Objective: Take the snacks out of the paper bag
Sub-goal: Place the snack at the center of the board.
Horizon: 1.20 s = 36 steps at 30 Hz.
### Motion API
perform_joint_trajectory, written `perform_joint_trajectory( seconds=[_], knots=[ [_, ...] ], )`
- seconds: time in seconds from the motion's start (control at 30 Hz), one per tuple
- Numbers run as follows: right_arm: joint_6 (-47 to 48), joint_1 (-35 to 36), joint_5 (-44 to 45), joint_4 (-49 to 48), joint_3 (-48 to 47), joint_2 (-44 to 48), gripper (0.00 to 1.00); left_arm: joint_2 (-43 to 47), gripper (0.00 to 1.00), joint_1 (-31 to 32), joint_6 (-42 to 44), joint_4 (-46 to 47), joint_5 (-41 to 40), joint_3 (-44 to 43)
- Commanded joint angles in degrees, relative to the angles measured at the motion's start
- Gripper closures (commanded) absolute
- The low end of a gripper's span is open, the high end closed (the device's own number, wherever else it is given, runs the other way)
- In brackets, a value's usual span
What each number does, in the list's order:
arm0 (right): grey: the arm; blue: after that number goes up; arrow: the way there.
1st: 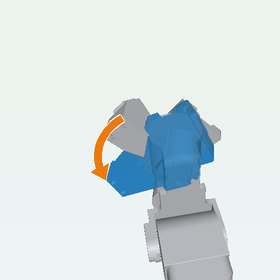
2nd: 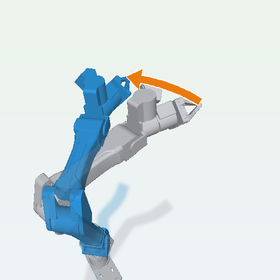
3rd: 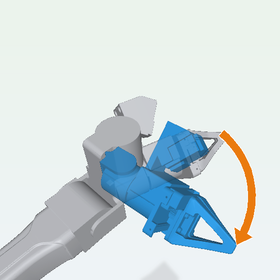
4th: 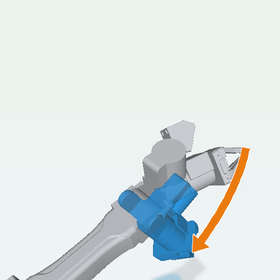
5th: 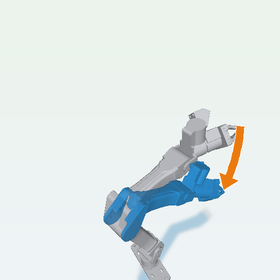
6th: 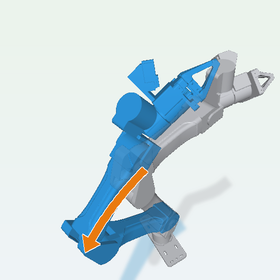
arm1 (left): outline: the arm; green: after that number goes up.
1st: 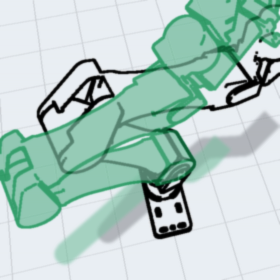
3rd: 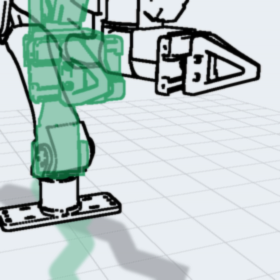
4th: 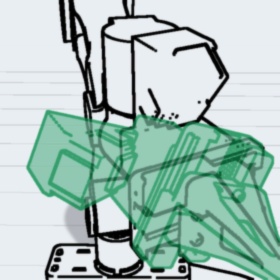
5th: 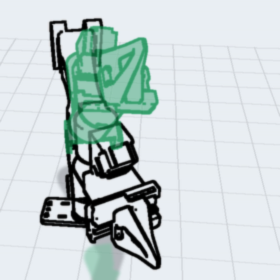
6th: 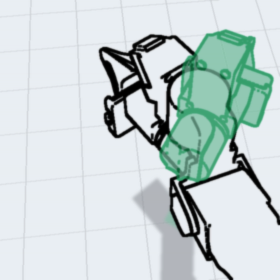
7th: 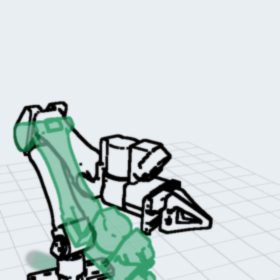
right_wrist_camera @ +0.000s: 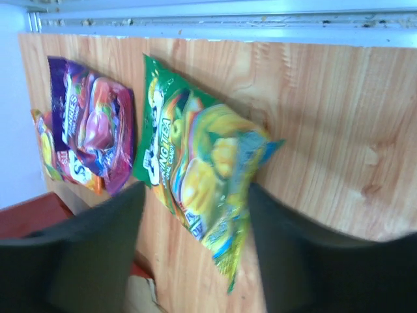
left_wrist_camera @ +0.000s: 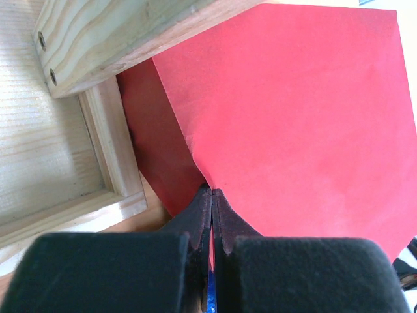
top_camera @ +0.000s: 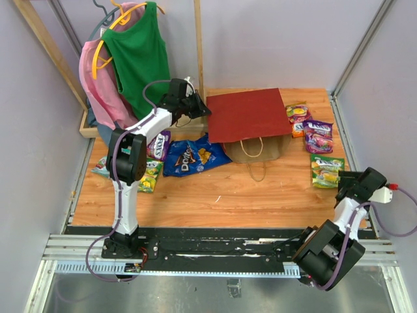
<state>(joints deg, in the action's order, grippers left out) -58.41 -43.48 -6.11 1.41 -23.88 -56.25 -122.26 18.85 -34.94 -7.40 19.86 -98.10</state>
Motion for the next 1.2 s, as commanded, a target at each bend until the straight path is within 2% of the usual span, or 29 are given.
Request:
perform_joint_trajectory(
  seconds=[0.0, 0.03, 0.27, 0.37, 0.43, 0.53, 0.6, 0.73, 0.93, 1.07, 1.17],
  knots=[
    [2.4, -0.7, -4.3, -0.7, -2.5, -0.1, 0.11, -0.8, 0.99, -1.2, 0.6, 1.2, -0.3, 0.3],
    [3.2, -0.7, -4.7, 0.2, -3.2, 0.4, 0.0, -0.7, 0.99, -1.2, 0.6, 1.1, -0.4, 0.3],
    [7.0, 1.0, -6.6, 8.6, -11.0, 2.2, 0.02, -0.6, 0.99, -1.2, 0.5, 1.1, -0.4, 0.5],
    [8.1, 5.1, -3.6, 10.4, -12.7, 3.9, 0.01, -0.7, 0.99, -1.2, 0.4, 1.1, -0.4, 0.3],
    [10.1, 12.2, 3.4, 10.9, -13.1, 6.8, 0.01, -0.9, 0.99, -1.2, 0.3, 1.1, -0.4, 0.1],
    [14.1, 27.5, 17.6, 9.1, -10.5, 13.5, 0.01, -1.3, 0.99, -1.2, 0.2, 0.9, 0.1, -0.3],
    [16.1, 35.8, 22.3, 7.2, -8.1, 16.2, 0.04, -1.4, 0.99, -1.2, 0.0, 0.9, 0.5, -0.3],
    [24.1, 49.6, 18.1, -2.9, -2.5, 15.5, 0.05, -1.8, 1.0, -1.2, -0.4, 1.1, 1.2, -0.3],
    [27.6, 72.2, 34.6, -10.6, 1.2, 7.3, 0.07, -1.6, 0.99, -1.2, -0.7, 1.6, 2.1, -0.1],
    [27.9, 74.8, 34.7, -19.7, 3.4, -0.5, 0.1, -1.0, 0.99, -1.2, -0.6, 1.7, 2.1, 0.3],
    [33.2, 74.8, 31.3, -34.8, 6.5, -5.7, 0.12, -0.8, 0.99, -1.1, -0.7, 1.9, 2.4, 0.5]
  ],
)
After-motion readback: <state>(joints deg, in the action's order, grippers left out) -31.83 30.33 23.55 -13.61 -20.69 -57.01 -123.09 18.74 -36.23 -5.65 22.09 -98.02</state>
